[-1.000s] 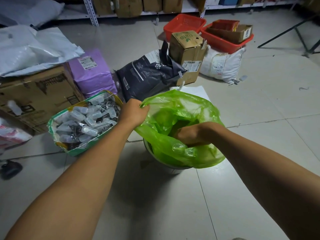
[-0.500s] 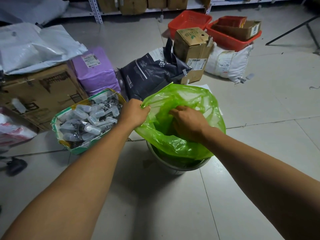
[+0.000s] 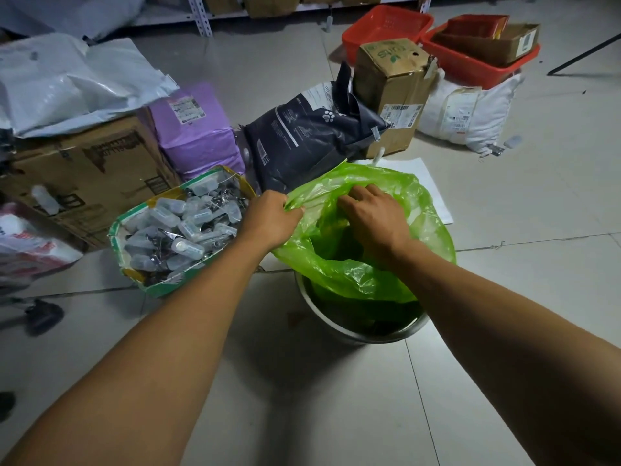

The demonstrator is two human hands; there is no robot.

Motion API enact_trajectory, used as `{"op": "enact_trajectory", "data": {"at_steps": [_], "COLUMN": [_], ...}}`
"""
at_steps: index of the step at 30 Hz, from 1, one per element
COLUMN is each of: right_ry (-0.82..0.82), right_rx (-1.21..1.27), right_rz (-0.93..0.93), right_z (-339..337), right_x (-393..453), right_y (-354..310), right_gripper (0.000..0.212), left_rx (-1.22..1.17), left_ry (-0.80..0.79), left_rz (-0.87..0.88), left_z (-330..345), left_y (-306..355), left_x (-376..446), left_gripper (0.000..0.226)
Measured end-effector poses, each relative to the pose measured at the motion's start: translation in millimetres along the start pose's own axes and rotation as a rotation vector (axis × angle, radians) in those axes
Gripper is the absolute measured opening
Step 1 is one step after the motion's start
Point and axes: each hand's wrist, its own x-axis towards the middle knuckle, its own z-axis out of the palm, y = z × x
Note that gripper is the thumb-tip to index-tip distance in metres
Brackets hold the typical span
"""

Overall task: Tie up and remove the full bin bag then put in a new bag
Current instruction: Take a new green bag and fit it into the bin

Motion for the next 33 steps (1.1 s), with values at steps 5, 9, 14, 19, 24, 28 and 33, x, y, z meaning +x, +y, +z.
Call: {"op": "enact_trajectory", "data": {"at_steps": [5,9,14,19,24,28,33], "right_ry": [0.026,-0.028,-0.054,-0.179,-0.307,-0.453,-0.679], "right_rx": [0.033,0.150,0.310,0.392,0.344,0.179,0.164], "right_rz": [0.014,-0.021,-0.043,-0.080,-0.060,-0.068,-0.075], "right_z": [-0.7,-7.1,-30.7,-52.7,-48.8,-32.3,-17.2], "right_x": [-1.0,-5.9,-16.9,-24.7,-24.4,-26.0,-26.3], "right_y": [5.3,7.6,16.1,13.1,4.7,-2.0,-3.2], "right_gripper": [0.013,0.018,0.015,0.013,0.006,0.013,0.024], "left_rx": [-0.021,-0.026,-0.048,-0.053,-0.058,-0.010,0.019], "left_ry": [0.018,0.018,0.019,-0.004,-0.056,-0.114,-0.151], "left_rz": [-0.005,-0.004,0.007,0.022,0.029,0.038,0.034], "left_z": [-1.0,-1.1,0.4,1.5,-0.7,-2.3,-4.7], "left_y": [-0.7,3.8,13.8,19.3,13.5,7.5,0.3], "left_x": [3.6,7.8,9.7,7.6,2.6,-1.3,-4.2], "left_gripper": [0.039,0.039,0.038,0.034,0.034,0.038,0.032]}}
